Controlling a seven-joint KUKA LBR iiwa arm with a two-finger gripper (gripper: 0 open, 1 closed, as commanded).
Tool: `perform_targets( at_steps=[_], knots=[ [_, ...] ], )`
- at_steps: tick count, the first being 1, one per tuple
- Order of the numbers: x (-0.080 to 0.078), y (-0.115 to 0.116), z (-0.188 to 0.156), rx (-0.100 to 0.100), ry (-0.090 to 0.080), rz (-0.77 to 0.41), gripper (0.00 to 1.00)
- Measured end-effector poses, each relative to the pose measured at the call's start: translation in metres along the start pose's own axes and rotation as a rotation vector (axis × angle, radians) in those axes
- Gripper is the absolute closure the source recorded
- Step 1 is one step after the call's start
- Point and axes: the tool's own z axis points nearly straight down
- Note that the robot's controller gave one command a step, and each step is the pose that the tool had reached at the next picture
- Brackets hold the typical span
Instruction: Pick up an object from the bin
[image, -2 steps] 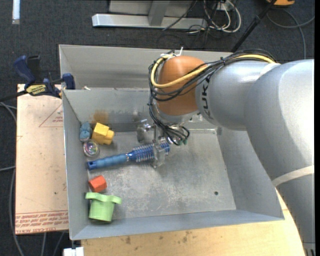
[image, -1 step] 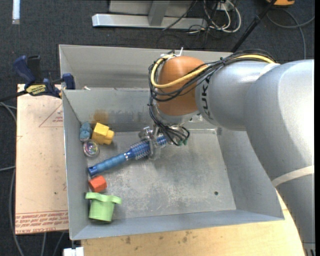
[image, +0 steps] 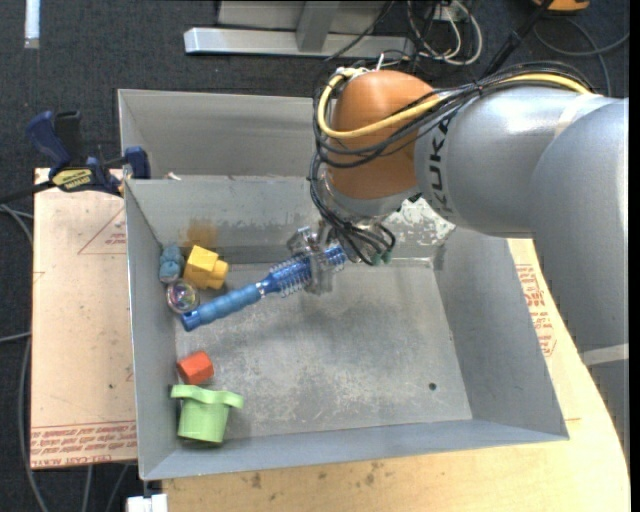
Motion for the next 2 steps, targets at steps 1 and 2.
perform_targets(
  at_steps=[1, 2],
  knots=[
    [-0.0011, 0.0000, -0.0185, -0.001, 0.005, 0.002, 1.00],
    [-0.0013, 0.0002, -0.0228, -0.002, 0.007, 0.003, 1.00]
  ],
)
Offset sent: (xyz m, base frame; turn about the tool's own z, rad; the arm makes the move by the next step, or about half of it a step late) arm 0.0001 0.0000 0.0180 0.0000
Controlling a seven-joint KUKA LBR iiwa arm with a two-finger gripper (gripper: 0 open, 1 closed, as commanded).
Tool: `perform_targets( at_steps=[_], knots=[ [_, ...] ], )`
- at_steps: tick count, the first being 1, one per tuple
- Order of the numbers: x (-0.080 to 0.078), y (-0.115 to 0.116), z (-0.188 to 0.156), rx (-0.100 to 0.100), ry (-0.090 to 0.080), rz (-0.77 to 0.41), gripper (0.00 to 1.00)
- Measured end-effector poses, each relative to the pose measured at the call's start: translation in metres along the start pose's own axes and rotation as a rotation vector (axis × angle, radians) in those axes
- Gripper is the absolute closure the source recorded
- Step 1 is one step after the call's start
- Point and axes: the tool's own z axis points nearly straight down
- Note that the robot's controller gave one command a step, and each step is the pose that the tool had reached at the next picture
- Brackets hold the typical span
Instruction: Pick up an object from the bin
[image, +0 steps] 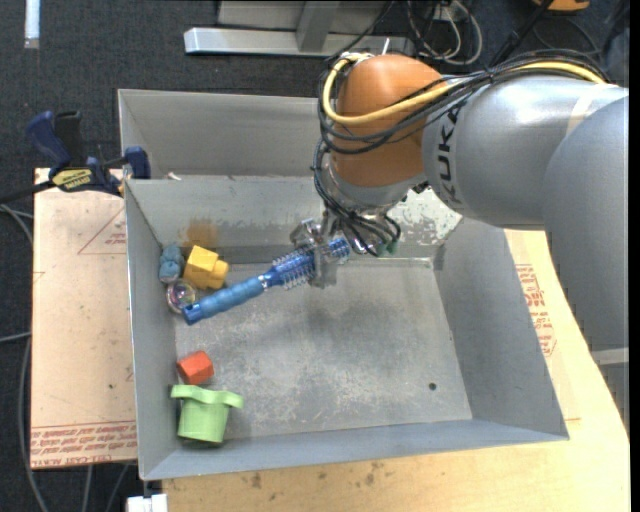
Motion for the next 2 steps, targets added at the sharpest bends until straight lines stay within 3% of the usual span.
perform_targets(
  at_steps=[2],
  knots=[
    [-0.0005, 0.0003, -0.0038, 0.000, 0.000, 0.002, 1.00]
  ],
)
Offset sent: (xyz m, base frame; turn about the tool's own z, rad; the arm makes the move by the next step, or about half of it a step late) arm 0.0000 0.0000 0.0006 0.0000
